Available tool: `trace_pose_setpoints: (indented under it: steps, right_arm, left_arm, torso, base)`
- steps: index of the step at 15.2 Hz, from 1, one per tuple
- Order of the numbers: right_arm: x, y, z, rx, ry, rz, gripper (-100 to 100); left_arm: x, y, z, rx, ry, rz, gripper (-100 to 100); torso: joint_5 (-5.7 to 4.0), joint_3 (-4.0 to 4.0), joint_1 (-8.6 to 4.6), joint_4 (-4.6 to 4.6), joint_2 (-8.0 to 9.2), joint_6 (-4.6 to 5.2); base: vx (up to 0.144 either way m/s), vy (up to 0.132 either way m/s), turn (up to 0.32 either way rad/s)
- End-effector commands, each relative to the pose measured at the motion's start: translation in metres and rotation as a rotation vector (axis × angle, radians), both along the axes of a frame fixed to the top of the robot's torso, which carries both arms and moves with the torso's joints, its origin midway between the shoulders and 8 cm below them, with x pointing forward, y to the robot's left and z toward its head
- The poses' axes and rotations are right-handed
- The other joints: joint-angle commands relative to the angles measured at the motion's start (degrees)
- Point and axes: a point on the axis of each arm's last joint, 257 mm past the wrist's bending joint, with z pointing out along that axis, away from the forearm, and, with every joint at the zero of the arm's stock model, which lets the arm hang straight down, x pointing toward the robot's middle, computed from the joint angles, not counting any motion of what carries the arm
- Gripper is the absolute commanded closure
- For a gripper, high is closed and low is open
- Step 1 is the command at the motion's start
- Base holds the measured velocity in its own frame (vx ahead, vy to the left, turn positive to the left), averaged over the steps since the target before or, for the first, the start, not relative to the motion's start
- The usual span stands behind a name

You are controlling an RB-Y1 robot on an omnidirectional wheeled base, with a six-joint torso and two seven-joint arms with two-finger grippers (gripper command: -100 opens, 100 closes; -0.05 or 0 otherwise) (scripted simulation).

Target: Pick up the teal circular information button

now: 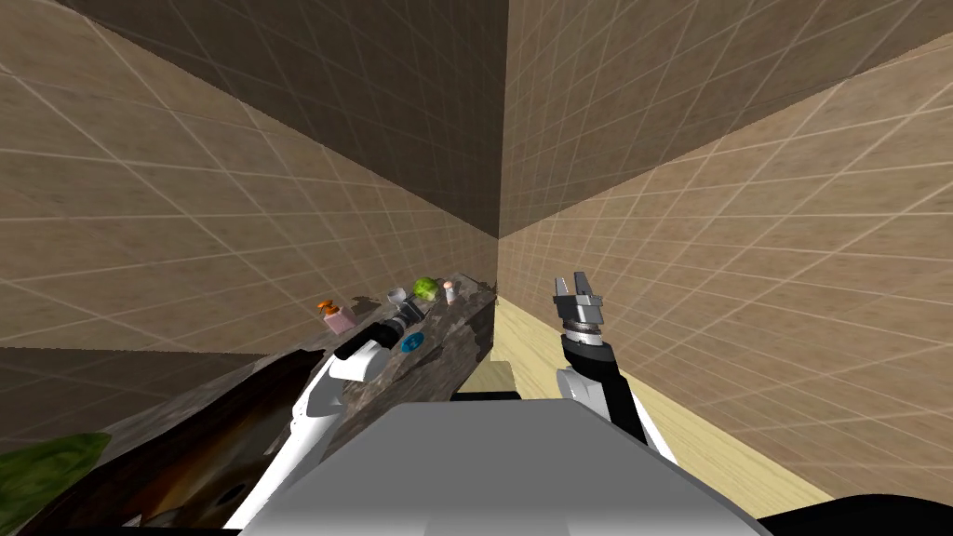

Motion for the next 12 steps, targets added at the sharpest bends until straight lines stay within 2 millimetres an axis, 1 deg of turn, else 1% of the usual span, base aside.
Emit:
trace_pose_setpoints:
  steps: [1, 2, 3, 6, 7, 8, 10, 11, 12]
  right_arm:
    - [0.0, 0.0, 0.0, 0.0, 0.0, 0.0, 0]
    - [0.0, 0.0, 0.0, 0.0, 0.0, 0.0, 0]
    - [0.0, 0.0, 0.0, 0.0, 0.0, 0.0, 0]
    - [0.0, 0.0, 0.0, 0.0, 0.0, 0.0, 0]
    - [0.0, 0.0, 0.0, 0.0, 0.0, 0.0, 0]
    - [0.0, 0.0, 0.0, 0.0, 0.0, 0.0, 0]
    - [0.0, 0.0, 0.0, 0.0, 0.0, 0.0, 0]
    - [0.0, 0.0, 0.0, 0.0, 0.0, 0.0, 0]
    - [0.0, 0.0, 0.0, 0.0, 0.0, 0.0, 0]
  left_arm:
    - [-0.002, 0.001, -0.011, -0.013, 0.049, 0.003, -100]
    - [-0.003, 0.001, -0.015, -0.011, 0.065, 0.003, -100]
    - [-0.001, 0.005, -0.015, -0.053, 0.088, 0.01, -100]
    - [-0.005, 0.005, -0.029, -0.047, 0.144, 0.011, -100]
    - [-0.003, 0.009, -0.029, -0.088, 0.168, 0.02, -100]
    - [-0.005, 0.009, -0.034, -0.085, 0.187, 0.021, -100]
    - [-0.009, 0.01, -0.042, -0.081, 0.223, 0.022, -100]
    - [-0.007, 0.013, -0.042, -0.121, 0.245, 0.032, -100]
    - [-0.01, 0.013, -0.047, -0.118, 0.267, 0.034, -100]
  torso:
    - [0.0, 0.0, 0.0, 0.0, 0.0, 0.0]
    - [0.01, 0.0, 0.01, 0.0, 0.0, -0.02]
    - [0.0, -0.01, -0.02, 0.0, -0.02, -0.03]
    - [0.0, 0.0, -0.01, 0.0, 0.0, -0.01]
    - [0.0, -0.01, -0.02, 0.0, -0.02, -0.03]
    - [0.0, -0.01, -0.01, 0.0, -0.02, 0.0]
    - [0.01, -0.01, 0.02, 0.0, -0.02, -0.02]
    - [0.01, -0.01, -0.01, -0.01, -0.03, -0.03]
    - [0.0, -0.01, -0.01, 0.0, -0.02, 0.0]
  base:
    - [-0.02, 0.035, -0.065]
    - [-0.012, 0.022, -0.007]
    - [-0.022, 0.023, -0.107]
    - [-0.021, 0.028, -0.081]
    - [-0.02, 0.027, -0.118]
    - [-0.024, 0.04, -0.167]
    - [-0.016, 0.03, -0.033]
    - [-0.023, 0.026, -0.102]
    - [-0.032, 0.038, -0.144]
